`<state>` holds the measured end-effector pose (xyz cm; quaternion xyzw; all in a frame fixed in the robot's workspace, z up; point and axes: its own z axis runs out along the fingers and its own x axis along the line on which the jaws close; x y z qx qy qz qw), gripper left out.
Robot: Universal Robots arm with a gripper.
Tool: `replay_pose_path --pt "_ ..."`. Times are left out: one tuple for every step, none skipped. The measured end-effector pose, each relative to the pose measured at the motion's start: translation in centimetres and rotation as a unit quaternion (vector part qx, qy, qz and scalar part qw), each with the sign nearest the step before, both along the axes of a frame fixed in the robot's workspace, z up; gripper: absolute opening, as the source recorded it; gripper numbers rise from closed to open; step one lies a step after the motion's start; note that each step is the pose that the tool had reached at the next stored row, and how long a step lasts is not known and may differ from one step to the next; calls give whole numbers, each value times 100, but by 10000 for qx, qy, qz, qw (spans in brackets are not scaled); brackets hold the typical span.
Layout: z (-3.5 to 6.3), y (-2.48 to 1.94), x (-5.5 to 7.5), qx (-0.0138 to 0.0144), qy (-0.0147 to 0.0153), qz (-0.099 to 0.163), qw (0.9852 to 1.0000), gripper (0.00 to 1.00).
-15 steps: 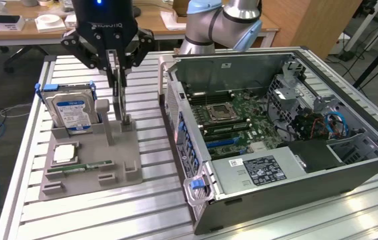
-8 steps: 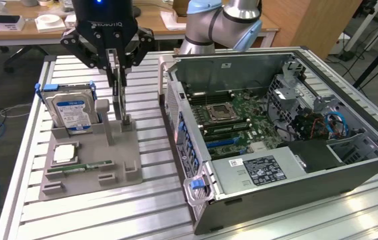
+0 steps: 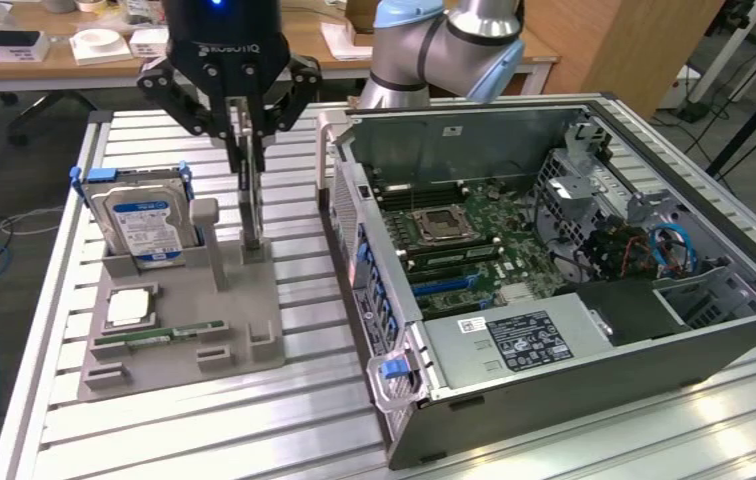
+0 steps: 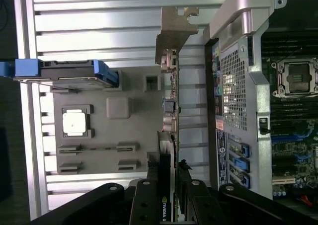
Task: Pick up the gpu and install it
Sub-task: 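Pick up the gpu and move the gpu toward the slot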
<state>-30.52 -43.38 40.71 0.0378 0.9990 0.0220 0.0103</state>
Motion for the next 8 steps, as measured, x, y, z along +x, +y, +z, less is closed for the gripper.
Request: replay_pose_path --pt "0 0 17 0 0 0 10000 26" --pt "0 0 35 0 1 0 10000 26" --pt "0 0 52 0 1 0 10000 26" --pt "0 0 70 0 2 0 10000 26" --pt "0 0 88 0 2 0 10000 26" --pt "0 0 108 0 2 0 10000 26" --pt "0 0 127 0 3 0 10000 26" --pt "0 0 147 0 4 0 10000 26"
